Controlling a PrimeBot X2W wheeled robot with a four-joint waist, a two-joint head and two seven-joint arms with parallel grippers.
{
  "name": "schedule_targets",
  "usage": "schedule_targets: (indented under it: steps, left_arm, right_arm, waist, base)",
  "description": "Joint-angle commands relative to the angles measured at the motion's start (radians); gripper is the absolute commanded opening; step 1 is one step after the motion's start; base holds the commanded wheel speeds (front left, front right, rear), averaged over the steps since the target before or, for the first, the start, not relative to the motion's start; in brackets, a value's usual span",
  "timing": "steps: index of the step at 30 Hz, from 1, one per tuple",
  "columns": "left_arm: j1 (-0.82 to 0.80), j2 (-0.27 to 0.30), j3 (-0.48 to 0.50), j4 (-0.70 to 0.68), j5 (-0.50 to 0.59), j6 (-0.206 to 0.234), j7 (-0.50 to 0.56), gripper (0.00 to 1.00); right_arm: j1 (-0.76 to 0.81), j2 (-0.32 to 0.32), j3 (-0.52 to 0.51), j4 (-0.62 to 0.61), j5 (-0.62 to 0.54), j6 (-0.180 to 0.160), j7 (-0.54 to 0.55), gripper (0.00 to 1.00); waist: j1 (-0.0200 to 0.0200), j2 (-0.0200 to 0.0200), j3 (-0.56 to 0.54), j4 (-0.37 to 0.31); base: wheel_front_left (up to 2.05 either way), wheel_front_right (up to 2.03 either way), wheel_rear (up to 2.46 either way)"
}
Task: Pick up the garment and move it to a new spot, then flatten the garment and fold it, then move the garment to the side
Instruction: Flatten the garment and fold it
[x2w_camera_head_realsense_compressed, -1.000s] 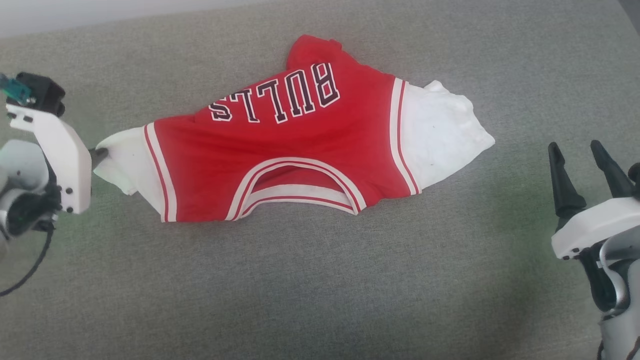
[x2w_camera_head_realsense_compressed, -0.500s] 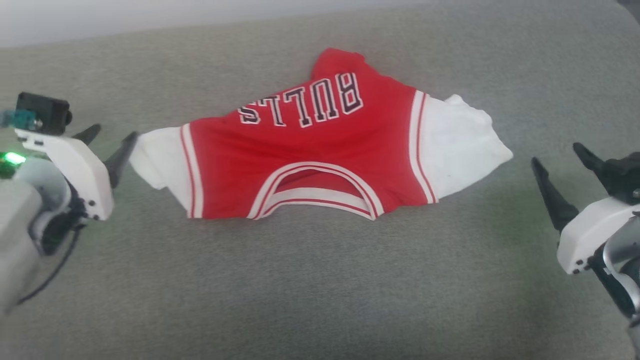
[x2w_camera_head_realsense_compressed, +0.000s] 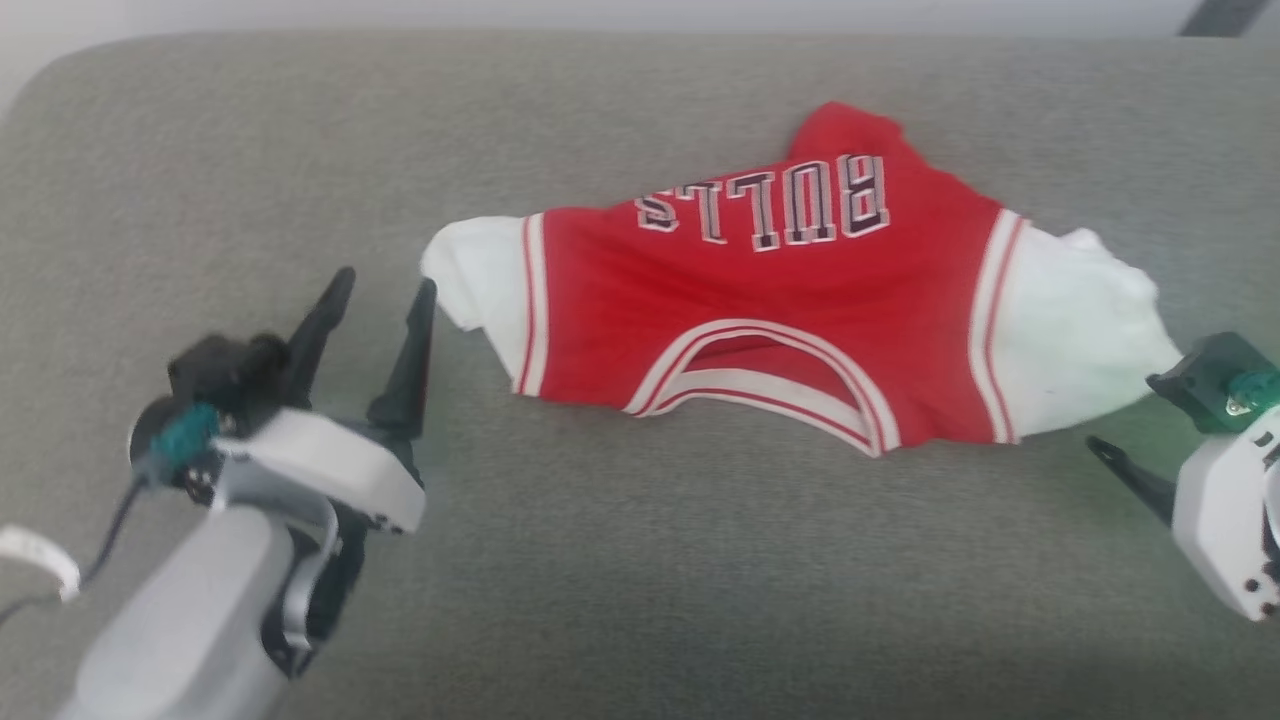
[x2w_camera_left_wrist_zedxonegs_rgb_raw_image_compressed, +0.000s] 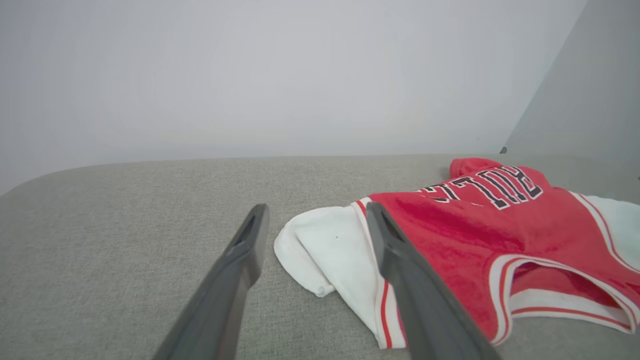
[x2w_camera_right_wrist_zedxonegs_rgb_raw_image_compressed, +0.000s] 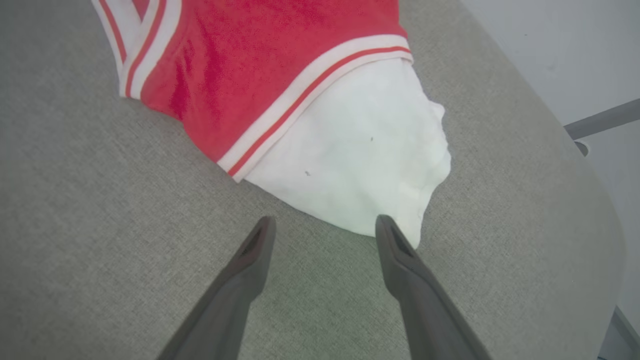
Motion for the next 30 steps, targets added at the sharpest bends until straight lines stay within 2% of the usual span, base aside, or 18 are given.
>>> schedule_targets:
  steps: [1, 2, 4, 9, 10, 12, 13, 14, 16, 18, 22, 25, 26, 28, 30]
  left_arm:
    - [0.036, -0.020, 0.043, -0.039, 0.057, 0.006, -0.005, 1.00]
    - [0.114, -0.065, 0.108, -0.093, 0.130, 0.002, -0.005, 1.00]
    - [0.169, -0.097, 0.172, -0.131, 0.196, -0.012, -0.005, 1.00]
    - [0.256, -0.183, 0.295, -0.181, 0.292, -0.068, -0.005, 1.00]
    - [0.256, -0.183, 0.295, -0.181, 0.292, -0.068, -0.005, 1.00]
    - [0.269, -0.208, 0.332, -0.183, 0.318, -0.098, -0.005, 1.00]
    - [0.273, -0.218, 0.349, -0.180, 0.331, -0.111, -0.005, 1.00]
    - [0.276, -0.227, 0.363, -0.175, 0.344, -0.124, -0.005, 1.00]
    - [0.273, -0.239, 0.390, -0.169, 0.368, -0.151, -0.005, 1.00]
    - [0.258, -0.240, 0.404, -0.158, 0.389, -0.182, -0.005, 1.00]
    - [0.196, -0.189, 0.387, -0.116, 0.442, -0.256, -0.005, 1.00]
    - [0.116, -0.106, 0.302, -0.070, 0.459, -0.299, 0.052, 1.00]
    - [0.082, -0.072, 0.260, -0.056, 0.447, -0.305, 0.091, 1.00]
    - [0.013, 0.003, 0.112, -0.064, 0.370, -0.309, 0.173, 1.00]
    - [-0.074, 0.105, -0.042, -0.078, 0.269, -0.308, 0.262, 1.00]
  right_arm:
    - [-0.027, -0.032, 0.035, -0.003, 0.022, 0.000, 0.016, 1.00]
    - [-0.068, -0.058, 0.082, 0.004, 0.058, 0.000, 0.034, 1.00]
    - [-0.098, -0.084, 0.128, 0.018, 0.086, 0.000, 0.055, 1.00]
    - [-0.160, -0.120, 0.215, 0.053, 0.130, 0.000, 0.062, 1.00]
    - [-0.160, -0.120, 0.215, 0.053, 0.130, 0.000, 0.062, 1.00]
    - [-0.179, -0.126, 0.245, 0.071, 0.140, 0.000, 0.057, 1.00]
    - [-0.186, -0.130, 0.263, 0.080, 0.140, 0.000, 0.056, 0.67]
    - [-0.194, -0.130, 0.277, 0.088, 0.144, 0.000, 0.052, 0.25]
    - [-0.211, -0.126, 0.294, 0.102, 0.156, -0.001, 0.041, 0.00]
    - [-0.224, -0.121, 0.313, 0.112, 0.164, -0.001, 0.035, 0.00]
    - [-0.236, -0.116, 0.344, 0.131, 0.177, 0.000, 0.020, 0.00]
    - [-0.245, -0.110, 0.356, 0.140, 0.185, 0.000, 0.012, 0.00]
    - [-0.249, -0.105, 0.361, 0.140, 0.186, 0.000, 0.008, 0.00]
    - [-0.257, -0.092, 0.371, 0.141, 0.192, 0.000, 0.015, 0.00]
    - [-0.266, -0.084, 0.380, 0.140, 0.192, 0.000, 0.020, 0.00]
  waist:
    - [0.0000, 0.0000, 0.025, 0.042]
    - [0.0000, 0.0000, 0.039, 0.062]
    - [0.0000, 0.0000, 0.053, 0.078]
    - [0.0000, 0.0000, 0.085, 0.106]
    - [0.0000, 0.0000, 0.085, 0.106]
    - [0.0000, 0.0000, 0.095, 0.112]
    - [0.0000, 0.0000, 0.098, 0.113]
    - [0.0000, 0.0000, 0.099, 0.113]
    - [0.0000, 0.0000, 0.102, 0.110]
    - [0.0000, 0.0000, 0.101, 0.104]
    - [0.0000, 0.0000, 0.094, 0.093]
    - [0.0000, 0.0000, 0.093, 0.083]
    - [0.0000, 0.0000, 0.094, 0.078]
    - [0.0000, 0.0000, 0.097, 0.067]
    - [0.0000, 0.0000, 0.105, 0.059]
  base:
    - [0.00, 0.00, 0.00]
    - [0.00, 0.00, 0.00]
    - [0.00, 0.00, 0.00]
    - [0.00, 0.00, 0.00]
    - [0.00, 0.00, 0.00]
    - [0.00, 0.00, 0.00]
    - [0.00, 0.00, 0.00]
    - [0.00, 0.00, 0.00]
    - [0.00, 0.00, 0.00]
    - [0.00, 0.00, 0.00]
    - [0.00, 0.00, 0.00]
    - [0.00, 0.00, 0.00]
    - [0.00, 0.00, 0.00]
    - [0.00, 0.00, 0.00]
    - [0.00, 0.00, 0.00]
